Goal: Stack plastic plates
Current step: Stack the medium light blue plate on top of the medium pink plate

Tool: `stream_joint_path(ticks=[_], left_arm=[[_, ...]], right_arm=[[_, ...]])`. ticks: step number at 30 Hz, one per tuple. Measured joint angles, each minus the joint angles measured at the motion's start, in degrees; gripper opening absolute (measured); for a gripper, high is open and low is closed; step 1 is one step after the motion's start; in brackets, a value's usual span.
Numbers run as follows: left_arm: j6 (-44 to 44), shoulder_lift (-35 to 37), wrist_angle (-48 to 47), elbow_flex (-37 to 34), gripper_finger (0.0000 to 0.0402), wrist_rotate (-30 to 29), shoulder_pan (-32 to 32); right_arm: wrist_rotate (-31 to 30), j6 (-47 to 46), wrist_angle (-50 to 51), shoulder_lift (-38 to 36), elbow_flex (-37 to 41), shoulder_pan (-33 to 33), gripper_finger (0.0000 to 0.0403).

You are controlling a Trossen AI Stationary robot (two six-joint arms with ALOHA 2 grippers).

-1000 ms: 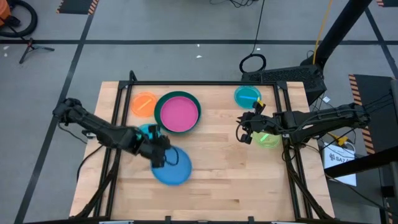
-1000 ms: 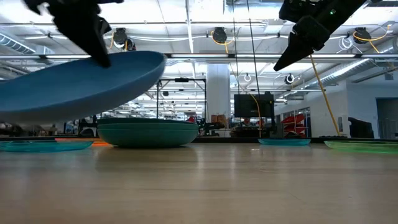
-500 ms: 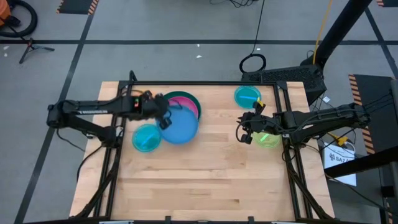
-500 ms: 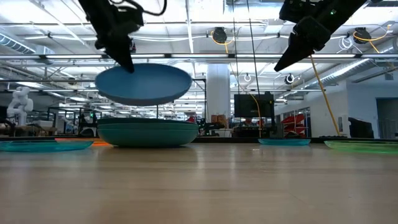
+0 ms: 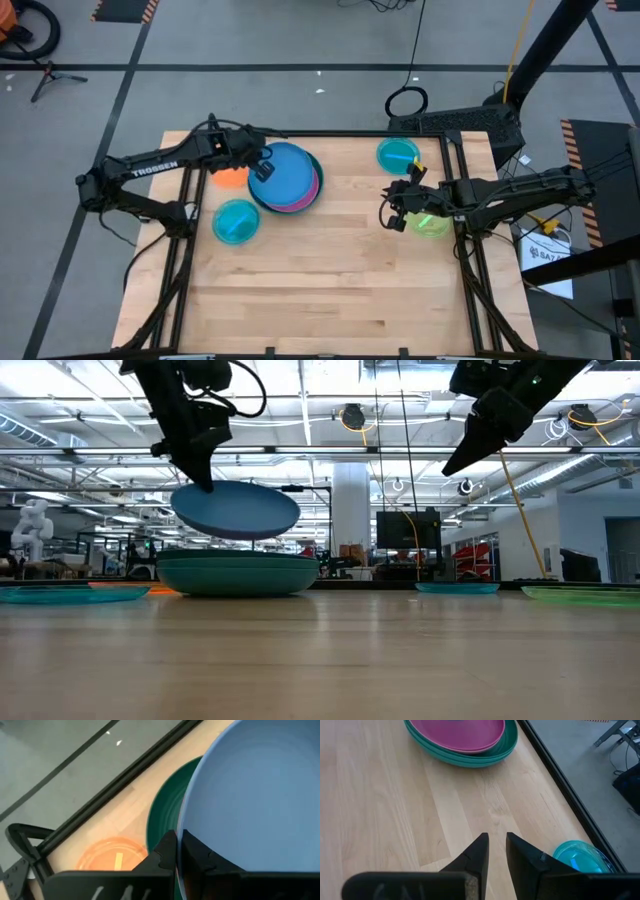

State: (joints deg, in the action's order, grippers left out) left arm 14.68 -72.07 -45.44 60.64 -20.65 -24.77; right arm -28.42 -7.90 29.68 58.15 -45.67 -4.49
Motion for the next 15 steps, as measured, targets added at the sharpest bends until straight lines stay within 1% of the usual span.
stream_joint_path(ticks=[3,9,15], left_arm=[[0.0,-0.5,0.5,0.0,0.001,0.3,-0.3],[-0.9,-2.0,3.1,0.0,0.0033,1.3,-0.1],[-0.4,-3.1,3.4,0.0,0.0039,1.4,-0.3]], right_arm=[[0.0,0.0,0.0,0.0,0.0,0.0,0.0059],[0.0,0.0,0.2,0.0,0.0,0.0,0.0059],[0.0,0.0,0.6,0.0,0.0,0.0,0.0059]])
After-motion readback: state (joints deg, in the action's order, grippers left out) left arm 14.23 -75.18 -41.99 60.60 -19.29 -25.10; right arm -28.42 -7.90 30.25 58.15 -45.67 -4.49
